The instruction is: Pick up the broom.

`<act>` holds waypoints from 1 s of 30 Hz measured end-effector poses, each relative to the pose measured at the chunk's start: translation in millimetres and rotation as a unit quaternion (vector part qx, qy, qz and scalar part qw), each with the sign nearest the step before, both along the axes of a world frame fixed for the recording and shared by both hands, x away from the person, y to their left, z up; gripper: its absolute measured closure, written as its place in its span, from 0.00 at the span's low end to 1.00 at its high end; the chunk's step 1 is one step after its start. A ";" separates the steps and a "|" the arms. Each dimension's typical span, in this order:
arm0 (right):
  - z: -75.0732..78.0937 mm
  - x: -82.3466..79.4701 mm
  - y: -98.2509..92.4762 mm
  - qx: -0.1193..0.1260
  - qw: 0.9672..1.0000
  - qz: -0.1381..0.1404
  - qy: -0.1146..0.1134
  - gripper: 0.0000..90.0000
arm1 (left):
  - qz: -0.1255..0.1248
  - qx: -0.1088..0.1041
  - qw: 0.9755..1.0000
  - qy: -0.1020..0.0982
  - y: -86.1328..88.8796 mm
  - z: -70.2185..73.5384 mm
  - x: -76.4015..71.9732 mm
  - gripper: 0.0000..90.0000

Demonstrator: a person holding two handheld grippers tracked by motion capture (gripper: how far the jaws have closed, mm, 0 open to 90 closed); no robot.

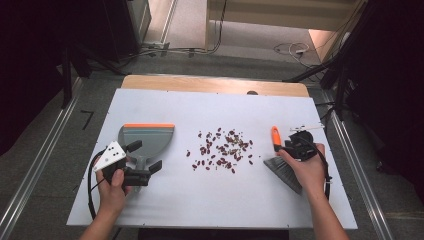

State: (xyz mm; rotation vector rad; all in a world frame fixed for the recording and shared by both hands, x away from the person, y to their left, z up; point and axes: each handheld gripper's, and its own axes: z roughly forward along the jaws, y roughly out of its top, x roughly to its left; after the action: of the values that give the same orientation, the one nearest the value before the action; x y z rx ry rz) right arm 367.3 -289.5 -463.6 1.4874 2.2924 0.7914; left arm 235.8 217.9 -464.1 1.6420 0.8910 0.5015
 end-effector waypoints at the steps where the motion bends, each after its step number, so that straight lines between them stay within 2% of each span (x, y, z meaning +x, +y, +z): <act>1: -1.3 0.2 -0.1 0.002 1.000 -0.001 0.005 0.52 | 0.000 0.000 1.000 0.000 0.0 0.0 0.0 0.01; 4: -4.9 0.7 -0.2 0.006 1.000 0.009 0.018 0.54 | 0.000 0.003 1.000 0.001 -1.6 -0.1 0.1 0.01; 6: -6.9 0.8 0.1 -0.007 1.000 0.005 0.025 0.54 | -0.001 0.002 1.000 0.000 -2.0 -0.2 0.2 0.01; 12: -14.0 2.1 3.3 -0.025 0.999 0.006 0.043 0.59 | -0.004 0.005 1.000 0.001 -4.1 -0.3 0.2 0.01; 14: -16.0 2.4 4.4 -0.032 0.999 0.007 0.044 0.59 | -0.004 0.005 1.000 0.001 -4.2 -0.2 0.2 0.01; 16: -18.5 1.9 8.8 -0.065 0.998 0.009 0.025 0.58 | -0.004 0.004 1.000 0.000 -4.2 -0.1 0.0 0.01; 17: -18.7 2.1 9.3 -0.065 0.998 0.007 0.024 0.58 | -0.004 0.003 1.000 0.000 -4.3 0.1 -0.1 0.01; 23: -19.8 4.3 0.9 -0.017 0.999 -0.011 0.033 0.57 | -0.005 0.004 1.000 0.000 -5.7 0.2 0.2 0.01; 26: -19.6 6.9 -6.9 0.032 0.998 -0.018 0.045 0.52 | -0.006 0.005 1.000 -0.001 -6.3 0.4 0.2 0.01; 27: -19.6 6.9 -6.9 0.032 0.998 -0.018 0.045 0.52 | -0.007 0.006 1.000 -0.002 -6.4 0.5 0.2 0.01; 28: -17.9 6.7 -9.5 0.035 0.999 -0.019 0.034 0.54 | -0.007 0.007 1.000 -0.001 -6.3 0.5 0.1 0.01; 29: -17.9 6.7 -9.5 0.035 0.999 -0.019 0.034 0.54 | -0.007 0.006 1.000 -0.001 -6.3 0.4 0.2 0.01; 30: -14.0 5.6 -10.4 0.041 0.999 -0.015 0.021 0.54 | -0.005 0.005 1.000 -0.001 -6.1 0.2 0.5 0.01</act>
State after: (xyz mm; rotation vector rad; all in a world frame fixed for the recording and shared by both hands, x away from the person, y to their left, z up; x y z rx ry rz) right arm 372.9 -300.0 -477.6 1.5846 2.2864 0.8644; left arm 236.4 211.8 -463.9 1.6542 0.8785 0.5018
